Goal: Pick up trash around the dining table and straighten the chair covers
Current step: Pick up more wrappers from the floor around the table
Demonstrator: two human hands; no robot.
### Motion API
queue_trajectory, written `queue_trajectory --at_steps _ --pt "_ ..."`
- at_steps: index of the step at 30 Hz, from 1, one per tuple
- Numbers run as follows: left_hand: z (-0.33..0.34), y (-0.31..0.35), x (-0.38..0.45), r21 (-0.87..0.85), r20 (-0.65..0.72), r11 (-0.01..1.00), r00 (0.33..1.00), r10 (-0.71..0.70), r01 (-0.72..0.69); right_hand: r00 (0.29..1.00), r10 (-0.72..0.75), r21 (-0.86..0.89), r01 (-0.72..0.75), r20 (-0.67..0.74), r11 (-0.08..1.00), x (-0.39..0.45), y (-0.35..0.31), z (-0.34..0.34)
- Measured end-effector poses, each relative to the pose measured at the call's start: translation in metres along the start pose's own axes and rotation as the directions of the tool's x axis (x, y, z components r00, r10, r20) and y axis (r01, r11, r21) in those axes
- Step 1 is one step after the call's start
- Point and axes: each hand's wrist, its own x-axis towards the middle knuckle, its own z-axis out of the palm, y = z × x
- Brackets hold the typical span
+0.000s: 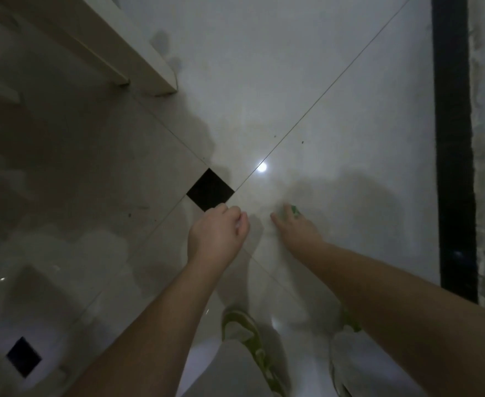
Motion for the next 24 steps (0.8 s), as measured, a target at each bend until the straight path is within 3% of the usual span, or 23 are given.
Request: queue_trajectory --at_steps 7,14,19,24 --pt "-0.003 0.01 -0.023 -0.118 -0.043 0.993 0.999 -0.005 0.0 0.982 0.03 0.008 -0.029 -0.185 1.0 -0.034 0.017 -0.024" --pt "-0.051 0.053 -0.076 -0.276 0.046 0.958 0.996 -0.074 0.083 0.942 0.044 0.107 -0.008 -0.334 0.994 -0.132 0.035 -0.081" --pt "-0.131 0.086 -0.129 -0.336 0.142 0.932 0.986 -0.092 0.136 0.958 0.184 0.248 -0.128 -0.222 0.96 -0.226 0.017 -0.141" --pt "-0.214 0.114 -0.178 -0.337 0.173 0.936 0.984 -0.042 0.099 0.969 0.211 0.42 -0.139 -0.129 0.897 -0.302 -0.012 -0.2"
